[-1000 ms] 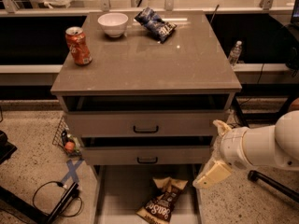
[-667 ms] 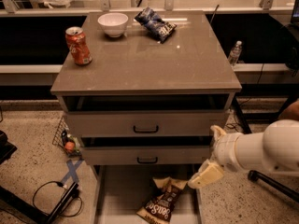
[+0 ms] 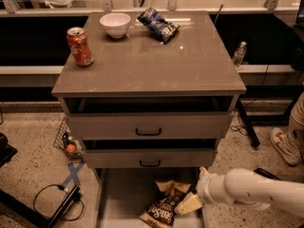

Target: Pick brown chip bag from bottom drawer and place on counter

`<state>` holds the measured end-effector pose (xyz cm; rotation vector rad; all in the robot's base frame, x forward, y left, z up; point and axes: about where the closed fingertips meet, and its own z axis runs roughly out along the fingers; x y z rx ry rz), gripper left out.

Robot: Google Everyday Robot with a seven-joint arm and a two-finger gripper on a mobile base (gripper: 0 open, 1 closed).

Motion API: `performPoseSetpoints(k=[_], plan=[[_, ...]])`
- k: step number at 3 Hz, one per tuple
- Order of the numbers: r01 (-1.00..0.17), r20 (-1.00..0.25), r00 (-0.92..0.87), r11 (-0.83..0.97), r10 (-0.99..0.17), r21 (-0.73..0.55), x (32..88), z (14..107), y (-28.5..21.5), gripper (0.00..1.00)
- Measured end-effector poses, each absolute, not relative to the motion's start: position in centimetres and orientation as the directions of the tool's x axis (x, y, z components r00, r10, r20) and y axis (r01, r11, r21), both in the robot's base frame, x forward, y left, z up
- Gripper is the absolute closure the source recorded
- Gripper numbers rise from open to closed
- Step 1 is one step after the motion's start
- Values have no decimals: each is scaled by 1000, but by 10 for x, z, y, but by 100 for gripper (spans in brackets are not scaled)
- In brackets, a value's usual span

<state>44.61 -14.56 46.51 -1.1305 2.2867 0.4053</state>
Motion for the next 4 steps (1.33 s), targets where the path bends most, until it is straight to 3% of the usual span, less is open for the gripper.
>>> performPoseSetpoints(k=[2,4], plan=[[-726,-633,-529,688,-565,-8,462,392,-151,0],[-775,-668,-532,617,-521,136,476,318,-104,0]])
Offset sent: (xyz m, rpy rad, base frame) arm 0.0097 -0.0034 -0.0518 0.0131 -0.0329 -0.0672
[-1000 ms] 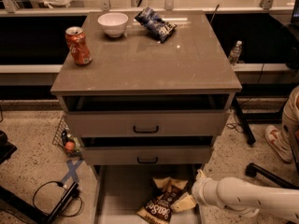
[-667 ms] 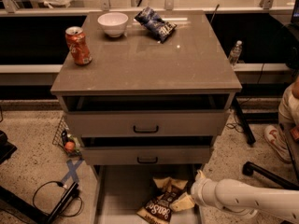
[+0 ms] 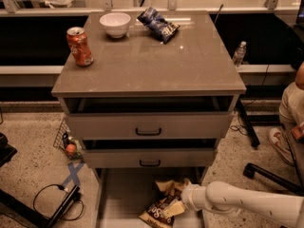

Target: Pick brown chip bag from bottom drawer and place on counter

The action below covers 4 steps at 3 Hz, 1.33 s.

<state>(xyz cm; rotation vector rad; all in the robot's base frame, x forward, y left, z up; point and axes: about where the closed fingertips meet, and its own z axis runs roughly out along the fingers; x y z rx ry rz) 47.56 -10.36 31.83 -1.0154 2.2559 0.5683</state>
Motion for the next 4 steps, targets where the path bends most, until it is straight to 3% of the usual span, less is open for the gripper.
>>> performPoseSetpoints(k=[2,3,4], plan=[[-806,-700,-511,561,-498,189,498,232,-45,0],[-818,-685,-501,548,-529,175,506,203,-23,15],[-824,-685,-496,540,-535,175,506,201,-17,39]])
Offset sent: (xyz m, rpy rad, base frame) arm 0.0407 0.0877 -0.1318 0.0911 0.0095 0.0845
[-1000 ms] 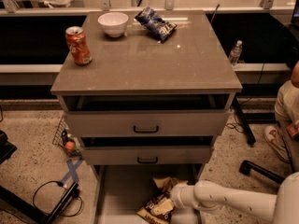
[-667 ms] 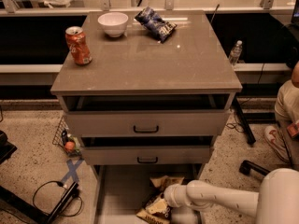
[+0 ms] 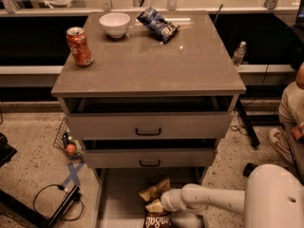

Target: Pick brown chip bag from bottom drawer and place on counter

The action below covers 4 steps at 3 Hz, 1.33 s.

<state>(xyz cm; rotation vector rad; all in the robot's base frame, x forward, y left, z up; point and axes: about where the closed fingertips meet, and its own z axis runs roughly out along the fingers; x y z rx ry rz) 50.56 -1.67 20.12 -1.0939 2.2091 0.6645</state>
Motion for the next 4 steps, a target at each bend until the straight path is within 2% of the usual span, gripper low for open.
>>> performPoseSetpoints(k=[1,2,3,4], plan=[[-824,-685,-496,538,-534,178,504,201,-15,70],[-825,-685,-496,536,-534,179,504,200,-14,92],[-825,-684,-496,535,-534,181,503,200,-13,100],[-826,-698,-492,534,-521,184,500,207,-15,100]])
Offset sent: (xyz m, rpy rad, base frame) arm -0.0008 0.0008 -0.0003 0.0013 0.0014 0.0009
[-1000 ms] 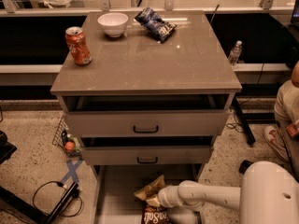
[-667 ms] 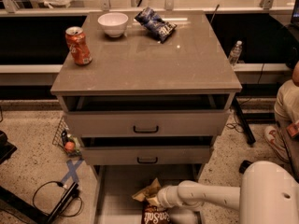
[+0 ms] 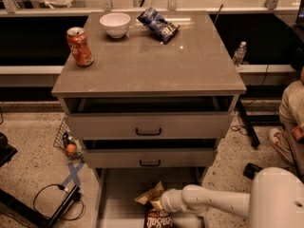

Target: Pick brown chip bag from bottom drawer and place on counter

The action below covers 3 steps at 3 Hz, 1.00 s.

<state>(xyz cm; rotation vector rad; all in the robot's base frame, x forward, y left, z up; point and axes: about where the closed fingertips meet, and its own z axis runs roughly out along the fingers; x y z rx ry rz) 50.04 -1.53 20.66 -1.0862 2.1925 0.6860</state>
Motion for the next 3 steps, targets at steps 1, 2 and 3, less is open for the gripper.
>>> performPoseSetpoints(k=[1,2,3], plan=[[-823,-750,-468,540,-467,177,490,240,-38,100],[-895,-841,-331,426,-428,136,455,336,-36,100],[-926,-895,-245,363,-374,102,421,431,-62,100]])
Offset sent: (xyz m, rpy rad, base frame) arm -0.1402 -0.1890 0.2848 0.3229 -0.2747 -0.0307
